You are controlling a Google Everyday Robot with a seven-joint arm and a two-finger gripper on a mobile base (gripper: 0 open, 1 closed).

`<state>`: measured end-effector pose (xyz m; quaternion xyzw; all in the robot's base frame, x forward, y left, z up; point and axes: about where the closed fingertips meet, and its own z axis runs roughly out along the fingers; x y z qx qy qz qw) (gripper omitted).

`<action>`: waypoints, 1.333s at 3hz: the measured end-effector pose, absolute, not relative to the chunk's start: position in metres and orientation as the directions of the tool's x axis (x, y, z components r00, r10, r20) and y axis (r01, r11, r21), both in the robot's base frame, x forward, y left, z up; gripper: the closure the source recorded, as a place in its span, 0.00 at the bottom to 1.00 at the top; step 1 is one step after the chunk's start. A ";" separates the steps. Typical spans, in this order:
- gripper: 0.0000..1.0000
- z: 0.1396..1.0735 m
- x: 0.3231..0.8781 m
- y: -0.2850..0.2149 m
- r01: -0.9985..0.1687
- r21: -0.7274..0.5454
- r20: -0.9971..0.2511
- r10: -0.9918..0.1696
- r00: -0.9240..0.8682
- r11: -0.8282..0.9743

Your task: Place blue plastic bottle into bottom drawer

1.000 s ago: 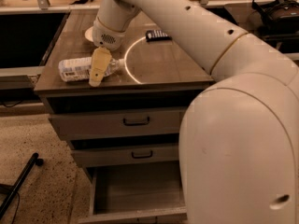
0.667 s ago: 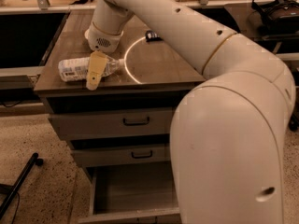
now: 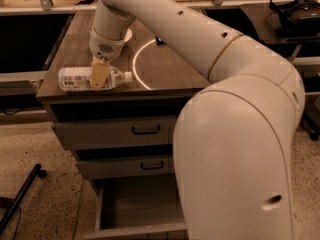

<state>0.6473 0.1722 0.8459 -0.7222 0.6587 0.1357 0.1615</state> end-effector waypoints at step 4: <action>1.00 0.880 0.559 0.133 -0.989 -0.148 -0.460 -0.886 0.049 0.022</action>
Offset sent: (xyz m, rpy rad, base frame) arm -0.0864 -0.0531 0.0735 0.0695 -0.1688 -0.1188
